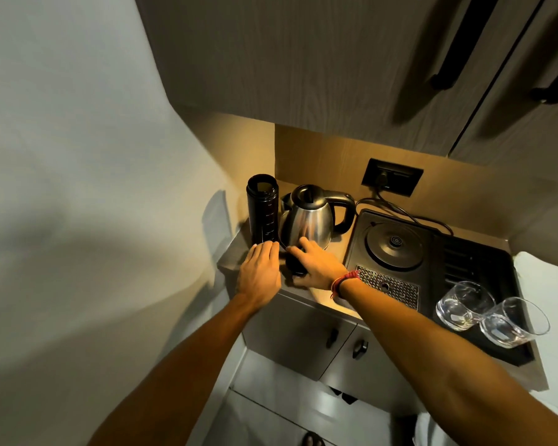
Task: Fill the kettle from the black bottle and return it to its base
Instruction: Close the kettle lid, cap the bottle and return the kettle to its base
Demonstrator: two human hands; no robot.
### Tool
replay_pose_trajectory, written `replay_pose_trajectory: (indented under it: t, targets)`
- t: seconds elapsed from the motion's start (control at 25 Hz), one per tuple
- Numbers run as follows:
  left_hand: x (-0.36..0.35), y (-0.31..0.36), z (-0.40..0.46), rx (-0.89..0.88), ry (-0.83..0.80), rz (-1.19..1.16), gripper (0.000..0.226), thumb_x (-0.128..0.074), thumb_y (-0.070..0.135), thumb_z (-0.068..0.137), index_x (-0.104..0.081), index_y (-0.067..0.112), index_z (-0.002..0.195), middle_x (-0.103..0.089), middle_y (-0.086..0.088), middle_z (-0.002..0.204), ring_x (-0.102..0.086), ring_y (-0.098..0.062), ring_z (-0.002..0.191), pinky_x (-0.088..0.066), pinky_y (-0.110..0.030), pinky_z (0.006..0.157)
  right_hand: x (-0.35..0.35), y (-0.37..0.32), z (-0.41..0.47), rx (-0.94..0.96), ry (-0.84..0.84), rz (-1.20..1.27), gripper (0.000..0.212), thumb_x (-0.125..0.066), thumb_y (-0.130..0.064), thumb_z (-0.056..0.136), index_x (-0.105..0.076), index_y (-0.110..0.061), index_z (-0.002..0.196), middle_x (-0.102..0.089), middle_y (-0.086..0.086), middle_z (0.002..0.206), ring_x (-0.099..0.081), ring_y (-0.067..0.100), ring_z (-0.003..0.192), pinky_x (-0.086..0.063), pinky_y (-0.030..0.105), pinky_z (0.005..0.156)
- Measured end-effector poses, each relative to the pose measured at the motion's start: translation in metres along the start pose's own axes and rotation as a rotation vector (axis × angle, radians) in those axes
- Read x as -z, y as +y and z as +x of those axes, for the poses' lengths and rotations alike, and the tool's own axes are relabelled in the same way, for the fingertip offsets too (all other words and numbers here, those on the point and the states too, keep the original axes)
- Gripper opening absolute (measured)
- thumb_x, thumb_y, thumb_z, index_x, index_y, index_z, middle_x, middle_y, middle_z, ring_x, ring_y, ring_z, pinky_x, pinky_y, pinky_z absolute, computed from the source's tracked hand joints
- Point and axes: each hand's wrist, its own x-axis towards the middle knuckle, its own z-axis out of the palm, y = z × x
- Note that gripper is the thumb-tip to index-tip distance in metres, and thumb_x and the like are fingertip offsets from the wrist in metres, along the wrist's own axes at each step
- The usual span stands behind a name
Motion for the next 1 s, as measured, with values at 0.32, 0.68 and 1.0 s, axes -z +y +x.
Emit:
replay_pose_trajectory:
  t: [0.32, 0.68, 1.0]
  targets:
    - [0.038, -0.024, 0.009, 0.21, 0.154, 0.025, 0.049, -0.062, 0.029, 0.081, -0.053, 0.006, 0.124, -0.059, -0.013, 0.115, -0.057, -0.027, 0.106, -0.051, -0.038, 0.09, 0.125, -0.023, 0.069, 0.0, 0.509, 0.353, 0.076, -0.049, -0.055, 0.086, -0.014, -0.036, 0.151, -0.034, 0.006, 0.138, -0.035, 0.028, 0.129, -0.035, 0.035, 0.108]
    - [0.053, -0.037, 0.021, 0.213, 0.188, 0.021, 0.044, -0.057, 0.037, 0.086, -0.052, 0.01, 0.121, -0.059, -0.009, 0.113, -0.057, -0.022, 0.104, -0.049, -0.034, 0.092, 0.124, -0.035, 0.098, 0.112, 0.233, 0.019, 0.063, -0.037, -0.053, 0.095, -0.012, -0.037, 0.151, -0.025, 0.01, 0.153, -0.034, 0.037, 0.132, -0.044, 0.054, 0.105]
    - [0.052, -0.002, 0.033, -0.215, 0.26, 0.037, 0.03, -0.051, 0.032, 0.088, -0.055, 0.012, 0.11, -0.057, -0.008, 0.103, -0.054, -0.021, 0.094, -0.05, -0.034, 0.08, 0.107, -0.011, 0.074, 0.008, 0.441, 0.232, 0.066, -0.025, -0.063, 0.096, -0.002, -0.038, 0.152, -0.012, 0.003, 0.162, -0.032, 0.031, 0.141, -0.037, 0.045, 0.11]
